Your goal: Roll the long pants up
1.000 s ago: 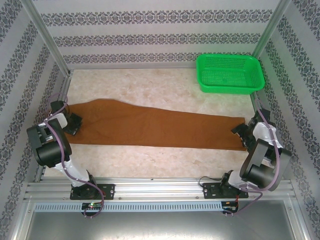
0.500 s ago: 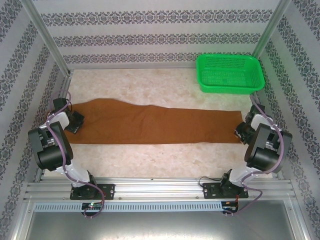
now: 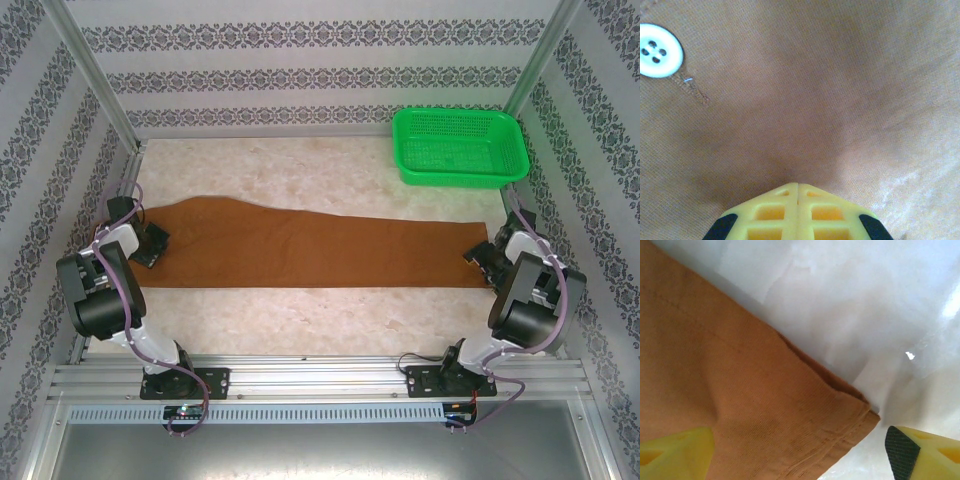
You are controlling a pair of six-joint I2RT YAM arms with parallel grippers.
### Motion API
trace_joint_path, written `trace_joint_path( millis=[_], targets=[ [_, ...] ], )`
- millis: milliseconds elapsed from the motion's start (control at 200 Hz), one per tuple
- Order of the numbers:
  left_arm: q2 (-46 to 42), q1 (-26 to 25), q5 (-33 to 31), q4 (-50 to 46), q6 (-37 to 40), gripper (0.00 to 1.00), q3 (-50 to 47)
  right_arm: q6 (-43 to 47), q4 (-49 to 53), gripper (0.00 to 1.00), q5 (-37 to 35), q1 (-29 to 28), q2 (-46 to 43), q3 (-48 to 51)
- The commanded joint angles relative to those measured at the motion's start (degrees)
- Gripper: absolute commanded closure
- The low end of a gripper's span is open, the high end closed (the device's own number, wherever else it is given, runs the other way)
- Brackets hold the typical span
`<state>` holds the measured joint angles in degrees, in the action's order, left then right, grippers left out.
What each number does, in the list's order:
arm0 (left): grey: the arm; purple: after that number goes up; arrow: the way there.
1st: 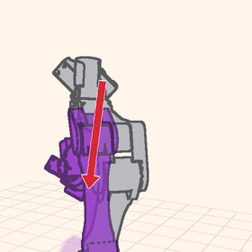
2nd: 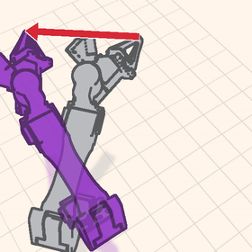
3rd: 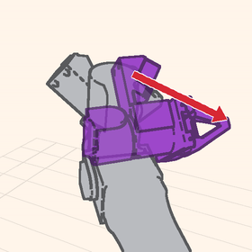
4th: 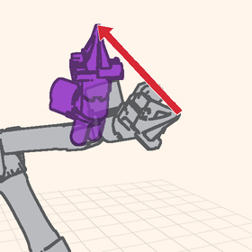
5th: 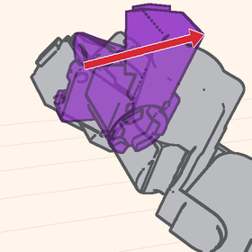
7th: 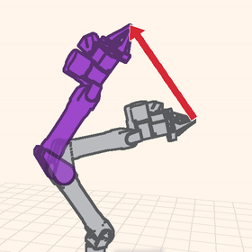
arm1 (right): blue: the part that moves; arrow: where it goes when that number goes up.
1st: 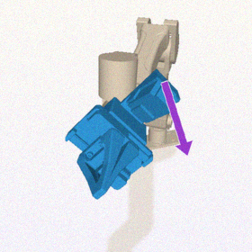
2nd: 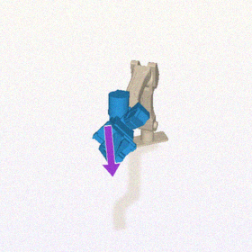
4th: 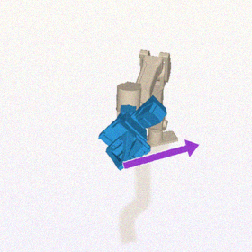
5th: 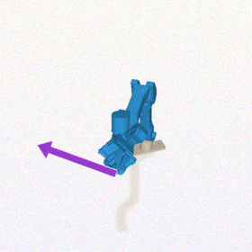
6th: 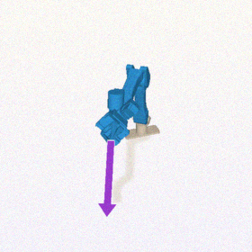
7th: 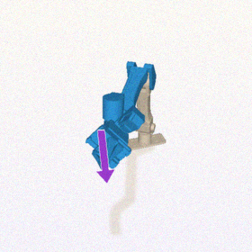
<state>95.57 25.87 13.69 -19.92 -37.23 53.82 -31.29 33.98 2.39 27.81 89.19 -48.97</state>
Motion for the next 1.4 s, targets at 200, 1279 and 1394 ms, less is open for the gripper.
trace_joint_path(
  millis=[200, 1279, 1394],
  targets=[
    [1.0, -0.6, -0.1, -0.1, 1.7, 1.0, 1.5, 0.3, 1.0, 0.13, -0.6, -2.8, 4.4, -2.5],
    [-1.2, -8.0, 0.9, -1.7, 1.8, 1.0, 2.5, -3.9, -1.7, 1.0, -6.6, -17.2, -9.0, -5.8],
    [-2.3, -9.7, 2.0, -1.7, 2.5, 1.0, 2.6, -8.6, -0.8, 1.0, -8.3, -33.6, -8.0, -7.9]
  ],
)
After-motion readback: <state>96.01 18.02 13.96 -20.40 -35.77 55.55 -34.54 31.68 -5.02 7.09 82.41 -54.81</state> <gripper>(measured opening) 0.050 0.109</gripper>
